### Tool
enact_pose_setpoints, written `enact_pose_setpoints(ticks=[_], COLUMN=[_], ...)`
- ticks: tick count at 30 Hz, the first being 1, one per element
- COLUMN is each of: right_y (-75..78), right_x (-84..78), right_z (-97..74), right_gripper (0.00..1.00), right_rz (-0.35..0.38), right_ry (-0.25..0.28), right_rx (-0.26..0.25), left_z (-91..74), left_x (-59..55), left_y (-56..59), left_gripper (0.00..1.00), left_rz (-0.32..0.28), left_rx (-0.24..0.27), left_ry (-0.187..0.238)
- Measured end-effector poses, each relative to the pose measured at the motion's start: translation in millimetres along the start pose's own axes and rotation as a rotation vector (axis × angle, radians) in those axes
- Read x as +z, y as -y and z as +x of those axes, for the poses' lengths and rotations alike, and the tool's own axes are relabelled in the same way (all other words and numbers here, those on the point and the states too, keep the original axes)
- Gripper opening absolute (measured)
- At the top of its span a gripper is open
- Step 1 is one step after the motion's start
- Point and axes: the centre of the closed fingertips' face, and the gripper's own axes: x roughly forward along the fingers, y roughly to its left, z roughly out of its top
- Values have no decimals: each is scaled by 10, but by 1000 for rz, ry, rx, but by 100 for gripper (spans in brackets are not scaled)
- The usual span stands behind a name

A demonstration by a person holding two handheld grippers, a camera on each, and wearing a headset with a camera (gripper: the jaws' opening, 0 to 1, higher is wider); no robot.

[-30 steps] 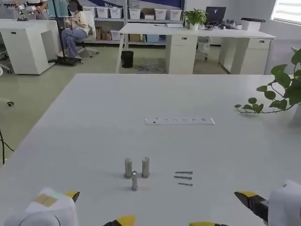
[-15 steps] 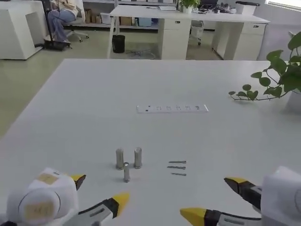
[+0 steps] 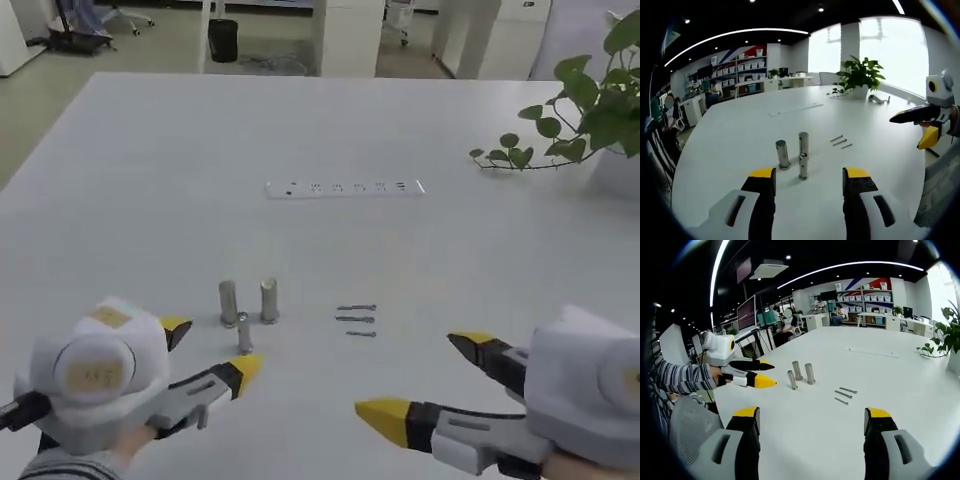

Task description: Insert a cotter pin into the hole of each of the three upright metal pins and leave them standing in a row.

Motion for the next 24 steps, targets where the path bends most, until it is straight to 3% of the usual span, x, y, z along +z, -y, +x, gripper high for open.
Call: enact_pose_setpoints(ticks=[13,24], right_y=[-1,34], right_x=[-22,-19], right_z=[99,177], right_gripper=[82,81], right_rz=[15,19], right_ry=[-13,-21], right_rx=[27,39], left_z=[296,474], left_x=[10,-68], left_y=[-58,-91], left_gripper=[36,26], left_rz=[28,26], left_rx=[-36,-51], left_ry=[10,-9])
